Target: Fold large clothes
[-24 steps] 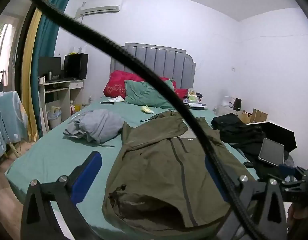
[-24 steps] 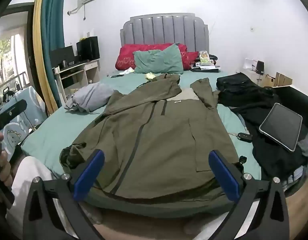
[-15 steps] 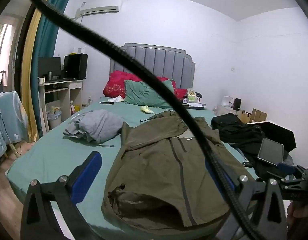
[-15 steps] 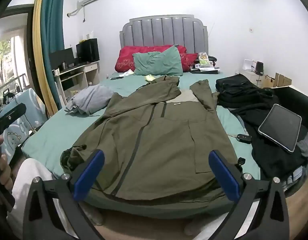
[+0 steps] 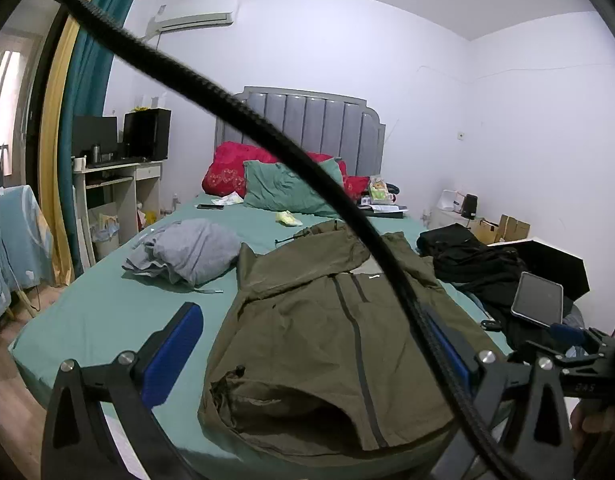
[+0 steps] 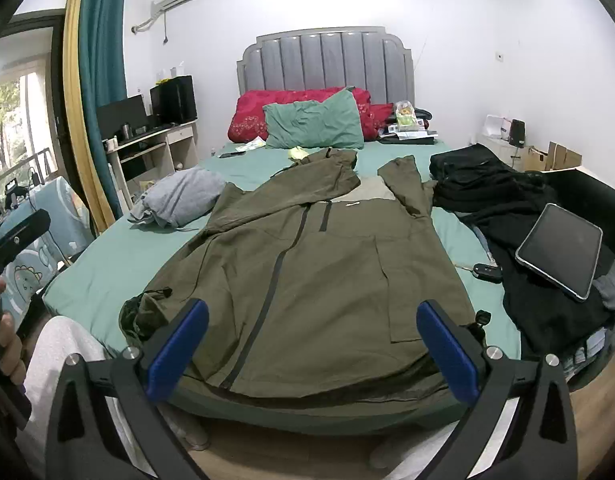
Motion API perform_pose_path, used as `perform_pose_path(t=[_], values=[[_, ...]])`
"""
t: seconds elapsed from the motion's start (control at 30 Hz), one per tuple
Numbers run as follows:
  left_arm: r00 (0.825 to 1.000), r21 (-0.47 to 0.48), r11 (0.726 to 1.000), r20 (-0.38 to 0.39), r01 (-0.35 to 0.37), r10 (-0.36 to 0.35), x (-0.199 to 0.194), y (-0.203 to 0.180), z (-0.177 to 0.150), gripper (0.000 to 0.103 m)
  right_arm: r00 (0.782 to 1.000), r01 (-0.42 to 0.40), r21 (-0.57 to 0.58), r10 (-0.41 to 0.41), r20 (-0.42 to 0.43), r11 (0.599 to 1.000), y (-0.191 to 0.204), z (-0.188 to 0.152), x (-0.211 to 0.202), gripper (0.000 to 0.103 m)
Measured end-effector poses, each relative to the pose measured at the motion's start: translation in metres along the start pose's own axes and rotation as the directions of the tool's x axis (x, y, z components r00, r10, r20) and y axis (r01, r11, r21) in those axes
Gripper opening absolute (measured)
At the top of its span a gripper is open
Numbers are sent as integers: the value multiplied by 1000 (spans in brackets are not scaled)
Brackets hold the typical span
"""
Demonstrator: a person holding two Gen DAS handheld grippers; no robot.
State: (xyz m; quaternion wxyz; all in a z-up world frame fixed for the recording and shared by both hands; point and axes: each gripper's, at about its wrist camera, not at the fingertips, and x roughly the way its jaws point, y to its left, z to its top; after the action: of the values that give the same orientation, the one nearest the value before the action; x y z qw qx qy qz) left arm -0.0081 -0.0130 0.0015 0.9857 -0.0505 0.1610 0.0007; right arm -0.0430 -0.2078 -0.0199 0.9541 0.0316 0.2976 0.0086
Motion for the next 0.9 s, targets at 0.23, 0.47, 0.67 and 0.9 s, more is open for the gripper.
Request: perform_pose_path(t=[0.23,0.47,0.67,0.9], values=[[1000,3,1000,6,1,-1,-1,-1,-1,103,1000,2,-1,-2,9,1000,-1,-1,-1,103],[1000,4,1000,12,3,-3,-3,-2,-2,103,1000,2,-1,-2,8,1000,-1,-1,-2,103],[1000,5,1000,13,3,-3,-5,-2,-1,103,1000,2,-2,-2,9,1000,-1,0,-2,103],[1000,7,1000,15,2,-2,-7,-3,0,103,1000,4,-1,-4,11,1000,-1,0,-3,103]])
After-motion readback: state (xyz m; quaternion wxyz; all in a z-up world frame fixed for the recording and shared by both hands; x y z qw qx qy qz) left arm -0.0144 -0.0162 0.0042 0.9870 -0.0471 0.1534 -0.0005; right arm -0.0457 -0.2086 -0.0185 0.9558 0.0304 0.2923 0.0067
